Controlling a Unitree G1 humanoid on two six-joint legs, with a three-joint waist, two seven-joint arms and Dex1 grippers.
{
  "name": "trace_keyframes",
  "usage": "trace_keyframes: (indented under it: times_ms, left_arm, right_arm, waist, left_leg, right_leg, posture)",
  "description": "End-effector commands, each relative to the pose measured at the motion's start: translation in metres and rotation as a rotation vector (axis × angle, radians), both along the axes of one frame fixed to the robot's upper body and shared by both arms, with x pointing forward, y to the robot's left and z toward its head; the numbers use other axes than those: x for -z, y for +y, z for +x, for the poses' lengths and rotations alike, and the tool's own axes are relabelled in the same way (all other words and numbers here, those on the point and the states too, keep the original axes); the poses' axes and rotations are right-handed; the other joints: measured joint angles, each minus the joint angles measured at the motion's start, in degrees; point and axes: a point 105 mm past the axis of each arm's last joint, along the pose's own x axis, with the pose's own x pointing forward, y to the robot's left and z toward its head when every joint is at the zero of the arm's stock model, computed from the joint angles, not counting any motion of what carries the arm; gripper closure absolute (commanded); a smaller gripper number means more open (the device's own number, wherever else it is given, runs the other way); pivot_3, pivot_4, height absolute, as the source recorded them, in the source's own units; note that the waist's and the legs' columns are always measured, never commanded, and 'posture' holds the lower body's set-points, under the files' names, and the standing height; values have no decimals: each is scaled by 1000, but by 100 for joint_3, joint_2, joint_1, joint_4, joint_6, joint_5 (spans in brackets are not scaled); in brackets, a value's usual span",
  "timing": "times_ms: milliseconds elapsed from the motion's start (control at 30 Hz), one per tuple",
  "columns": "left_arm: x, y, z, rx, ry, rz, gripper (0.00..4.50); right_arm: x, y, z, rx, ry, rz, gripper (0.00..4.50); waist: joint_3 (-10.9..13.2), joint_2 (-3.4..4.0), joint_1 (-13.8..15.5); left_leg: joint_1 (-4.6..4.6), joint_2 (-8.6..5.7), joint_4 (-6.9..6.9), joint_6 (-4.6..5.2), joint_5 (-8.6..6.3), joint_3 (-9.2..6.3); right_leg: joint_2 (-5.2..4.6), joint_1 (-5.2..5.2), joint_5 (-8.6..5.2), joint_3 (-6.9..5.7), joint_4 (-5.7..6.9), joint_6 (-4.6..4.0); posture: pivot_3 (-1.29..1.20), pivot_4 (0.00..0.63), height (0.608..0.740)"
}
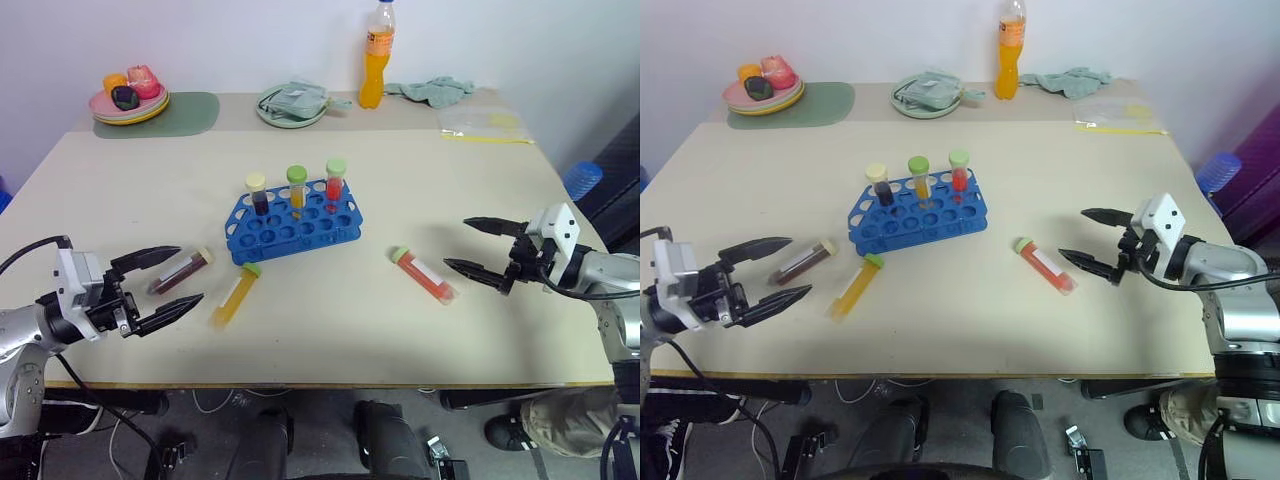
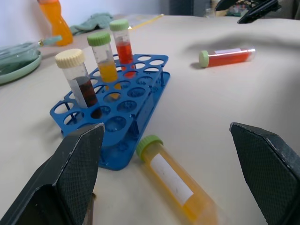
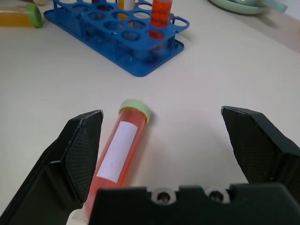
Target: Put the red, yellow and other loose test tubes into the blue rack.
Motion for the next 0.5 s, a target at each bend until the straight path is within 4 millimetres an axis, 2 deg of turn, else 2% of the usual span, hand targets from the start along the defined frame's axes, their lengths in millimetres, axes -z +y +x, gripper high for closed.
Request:
trace_keyframes:
  times_ms: [33, 367, 500]
  left_arm:
    - [-3, -4, -2, 0, -39, 11, 88]
    - [-14, -1, 3, -26, -85, 31, 88]
    - [-20, -7, 6, -40, -114, -8, 88]
  right_arm:
    - [-17, 2, 7, -21, -60, -13, 0]
    - [-15, 10, 17, -15, -51, 40, 0]
    - [-17, 31, 19, -29, -45, 60, 0]
  waist:
    - [0, 0, -2]
    - [0, -1, 26]
    - [-1, -1, -9]
  left_leg:
    - [0, 0, 0, 0, 0, 0]
    - [0, -1, 1, 0, 0, 0]
    - [1, -1, 0, 0, 0, 0]
  right_leg:
    - [0, 0, 0, 0, 0, 0]
    - [-1, 2, 2, 0, 0, -2]
    - [0, 1, 2, 0, 1, -3]
  posture:
    - [0, 150, 740]
    - [0, 150, 740]
    - [0, 150, 740]
